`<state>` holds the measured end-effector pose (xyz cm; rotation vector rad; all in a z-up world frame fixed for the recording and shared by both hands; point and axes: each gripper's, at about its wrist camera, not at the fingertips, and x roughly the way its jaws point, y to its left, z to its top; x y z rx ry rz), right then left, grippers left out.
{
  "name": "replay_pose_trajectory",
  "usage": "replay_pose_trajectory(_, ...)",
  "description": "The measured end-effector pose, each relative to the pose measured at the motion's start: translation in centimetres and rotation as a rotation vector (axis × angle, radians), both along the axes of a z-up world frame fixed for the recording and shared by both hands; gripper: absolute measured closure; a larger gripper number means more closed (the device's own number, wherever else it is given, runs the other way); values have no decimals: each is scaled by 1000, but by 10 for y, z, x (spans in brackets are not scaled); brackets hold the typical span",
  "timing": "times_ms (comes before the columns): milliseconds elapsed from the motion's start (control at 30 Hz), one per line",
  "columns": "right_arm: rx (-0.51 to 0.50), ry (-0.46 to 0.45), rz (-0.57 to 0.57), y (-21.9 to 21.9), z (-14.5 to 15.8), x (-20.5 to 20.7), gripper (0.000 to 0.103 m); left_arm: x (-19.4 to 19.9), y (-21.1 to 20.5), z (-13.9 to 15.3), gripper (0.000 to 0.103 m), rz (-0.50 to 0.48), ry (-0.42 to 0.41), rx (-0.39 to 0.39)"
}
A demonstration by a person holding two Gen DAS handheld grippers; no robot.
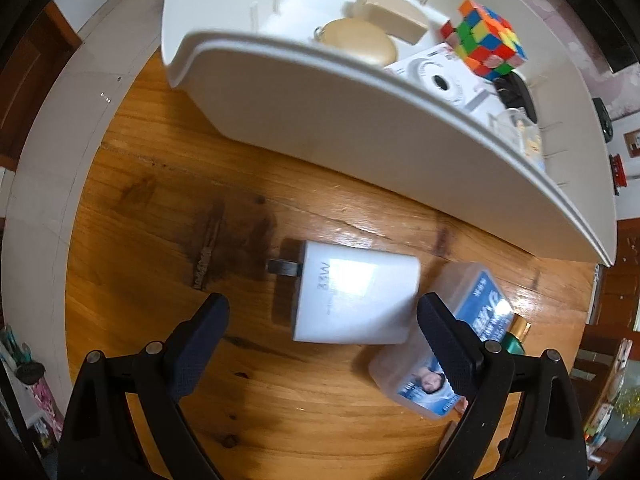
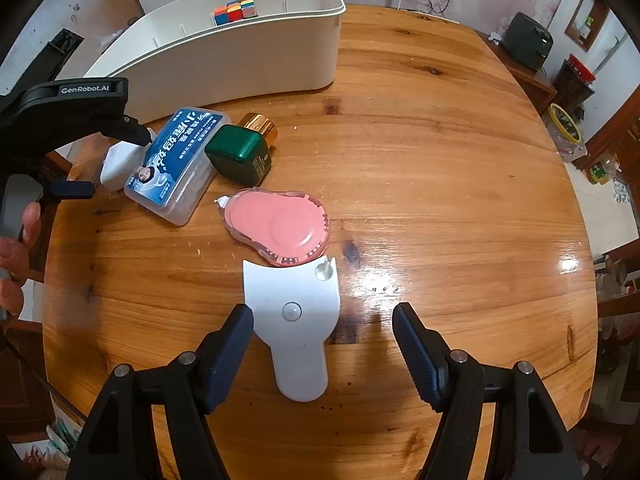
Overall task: Organize rigid objects
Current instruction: 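Grasp the white wall charger with the left tool while the right tool grasps the white holder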
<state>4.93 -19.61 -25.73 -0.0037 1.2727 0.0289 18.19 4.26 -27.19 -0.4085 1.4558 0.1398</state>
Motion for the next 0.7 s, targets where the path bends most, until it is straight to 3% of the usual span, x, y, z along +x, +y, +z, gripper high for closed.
replay_pose_trajectory(400,-4,14,3,0,-7,4,30,3,-4,-5,7,-1,4,37)
replay_pose_trajectory(633,2,6,12,0,-9,4,30,5,-13,3,11,-30,6,143)
replay_pose_trajectory(700,3,4,13,1,-9,4,30,4,-12,1,13,-32,16,143)
